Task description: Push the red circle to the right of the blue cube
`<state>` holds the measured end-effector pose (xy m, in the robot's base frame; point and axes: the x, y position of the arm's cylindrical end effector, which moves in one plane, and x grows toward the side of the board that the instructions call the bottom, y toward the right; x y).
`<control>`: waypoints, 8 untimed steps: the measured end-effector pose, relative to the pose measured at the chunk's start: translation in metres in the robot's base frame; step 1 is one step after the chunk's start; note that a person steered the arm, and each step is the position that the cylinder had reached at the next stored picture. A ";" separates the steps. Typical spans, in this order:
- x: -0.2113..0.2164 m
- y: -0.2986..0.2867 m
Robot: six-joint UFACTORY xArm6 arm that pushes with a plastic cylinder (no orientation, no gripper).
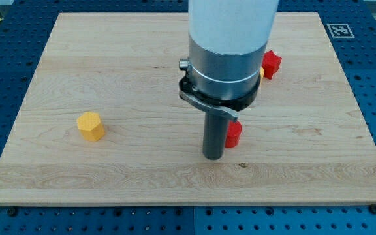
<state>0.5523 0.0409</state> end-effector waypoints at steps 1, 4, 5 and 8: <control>0.000 0.011; 0.000 0.017; -0.001 0.017; -0.008 0.058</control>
<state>0.5441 0.0991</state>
